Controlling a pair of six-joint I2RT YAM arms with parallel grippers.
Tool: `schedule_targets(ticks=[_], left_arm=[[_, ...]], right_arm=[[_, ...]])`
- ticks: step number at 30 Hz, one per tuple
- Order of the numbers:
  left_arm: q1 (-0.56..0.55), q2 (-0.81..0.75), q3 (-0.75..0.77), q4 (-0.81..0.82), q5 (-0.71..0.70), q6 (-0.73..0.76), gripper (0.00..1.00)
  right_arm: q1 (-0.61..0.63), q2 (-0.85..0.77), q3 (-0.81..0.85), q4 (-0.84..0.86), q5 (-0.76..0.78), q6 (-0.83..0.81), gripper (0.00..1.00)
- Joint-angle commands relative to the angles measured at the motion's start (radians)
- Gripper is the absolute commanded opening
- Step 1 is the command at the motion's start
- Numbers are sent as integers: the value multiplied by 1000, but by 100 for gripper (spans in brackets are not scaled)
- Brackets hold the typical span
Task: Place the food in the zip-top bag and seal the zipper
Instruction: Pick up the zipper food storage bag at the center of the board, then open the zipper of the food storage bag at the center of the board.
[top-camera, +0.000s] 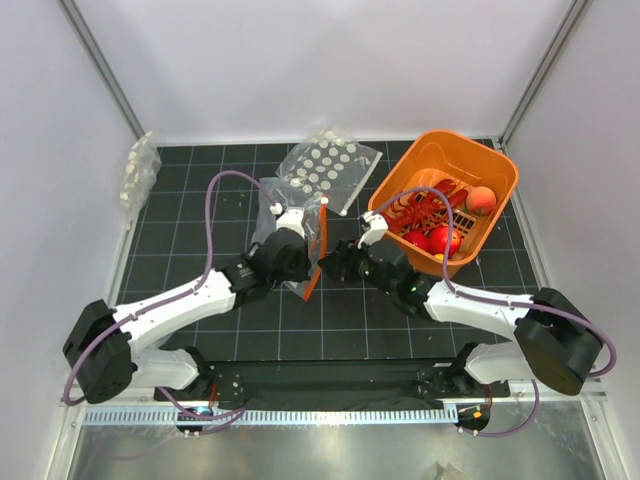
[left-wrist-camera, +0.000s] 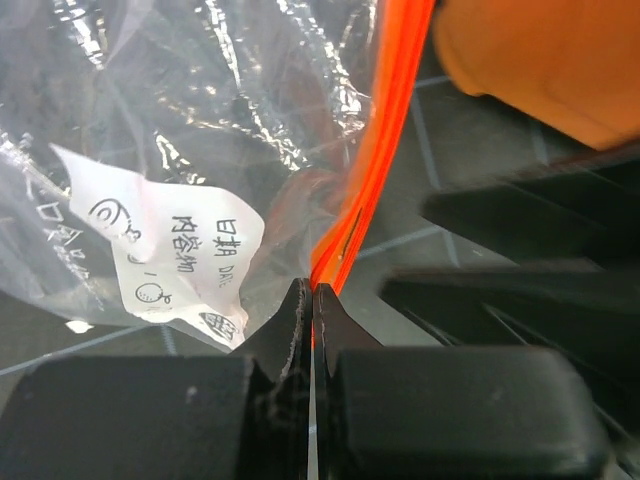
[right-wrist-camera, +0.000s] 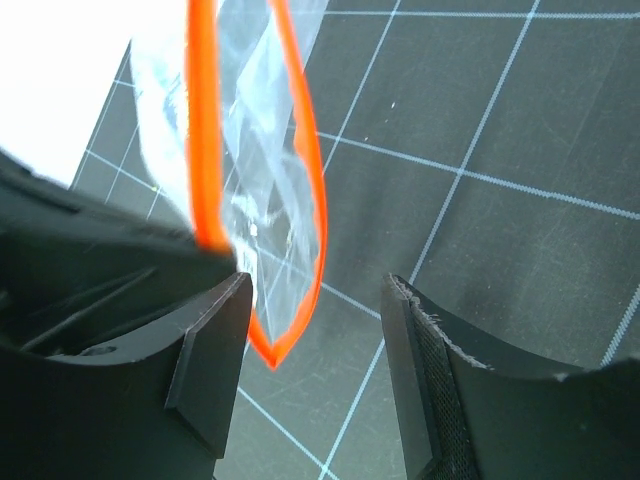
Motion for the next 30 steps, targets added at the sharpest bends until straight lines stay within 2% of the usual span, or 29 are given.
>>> schedule_targets(ticks=[1,3,5,6,7,12,13,14,18,23,24,26,28,29,30], left_arm=[[1,-68,-22,103,116,1,0],[1,-91,-51,161,207,18,1],[1,-117,-71,200,264,39,0],[1,-123,-74,206,279,44,0],[1,-130,-77,211,304,50,0],[1,-191,-114,241,327,82,1],[1,-199,-121,240,278,84,0],[1,-206,-120,234,249,84,0],[1,-219,-92,110,42,78,0],[1,-228,-89,79,-66,76,7],[1,-229,-89,73,-83,78,13],[-1,-242,-92,68,-103,78,19],[-1,-261,-100,68,-118,78,34],[-1,-271,-103,71,-120,81,45],[-2,-281,-106,77,-118,82,49]], right_arm=[[7,9,55,33,46,-30,61],[7,16,66,28,41,-36,61],[8,22,71,31,40,-45,56],[7,22,72,23,40,-45,51],[7,22,77,17,43,-48,42],[7,6,85,-7,49,-61,20],[8,1,88,-10,49,-64,8],[8,-5,89,-15,57,-70,1],[55,-40,123,-108,170,-106,1],[255,-22,199,-179,423,-217,1],[282,-14,213,-193,517,-247,1],[345,12,238,-201,593,-264,1],[358,24,247,-202,632,-266,1],[359,33,250,-205,638,-265,1],[359,38,252,-207,641,-262,1]])
